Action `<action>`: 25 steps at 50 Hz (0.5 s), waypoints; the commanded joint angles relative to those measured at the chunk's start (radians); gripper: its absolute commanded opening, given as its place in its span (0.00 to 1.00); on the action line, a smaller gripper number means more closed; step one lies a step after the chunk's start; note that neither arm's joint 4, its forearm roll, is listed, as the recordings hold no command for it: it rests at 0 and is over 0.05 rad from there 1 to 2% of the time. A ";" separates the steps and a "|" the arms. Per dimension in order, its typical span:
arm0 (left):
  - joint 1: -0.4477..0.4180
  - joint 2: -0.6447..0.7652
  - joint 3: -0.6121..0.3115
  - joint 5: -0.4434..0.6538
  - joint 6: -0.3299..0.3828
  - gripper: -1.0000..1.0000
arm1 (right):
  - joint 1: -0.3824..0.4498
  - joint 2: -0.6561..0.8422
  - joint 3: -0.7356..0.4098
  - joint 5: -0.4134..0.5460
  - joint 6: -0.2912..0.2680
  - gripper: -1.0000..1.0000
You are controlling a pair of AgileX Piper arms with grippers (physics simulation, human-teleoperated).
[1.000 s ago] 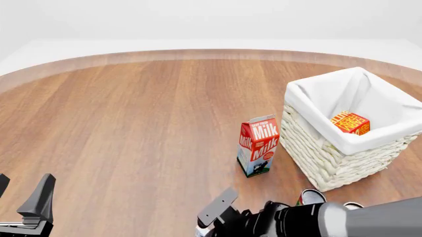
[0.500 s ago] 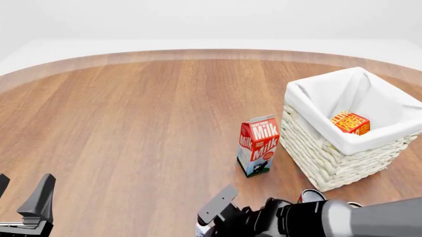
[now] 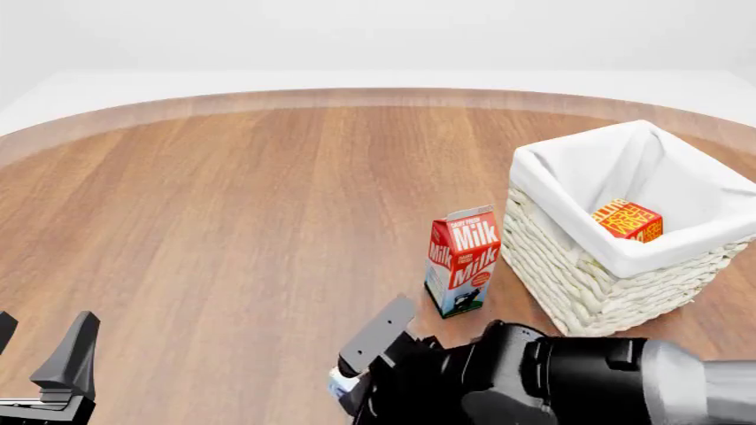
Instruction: Pick up the cream cheese box and the butter, and put them in the basket.
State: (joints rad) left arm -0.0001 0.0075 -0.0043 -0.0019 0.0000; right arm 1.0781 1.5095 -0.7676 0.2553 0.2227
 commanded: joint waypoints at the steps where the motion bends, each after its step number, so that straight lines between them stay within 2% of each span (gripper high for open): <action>1: 0.000 0.000 0.000 0.000 0.000 1.00 | -0.011 -0.078 -0.070 0.068 -0.035 0.00; 25: 0.000 0.000 0.000 0.000 0.000 1.00 | -0.110 -0.262 -0.264 0.243 -0.198 0.00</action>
State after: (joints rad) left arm 0.0000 0.0075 -0.0043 -0.0019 0.0000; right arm 1.0021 1.3222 -0.9529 0.4365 0.0814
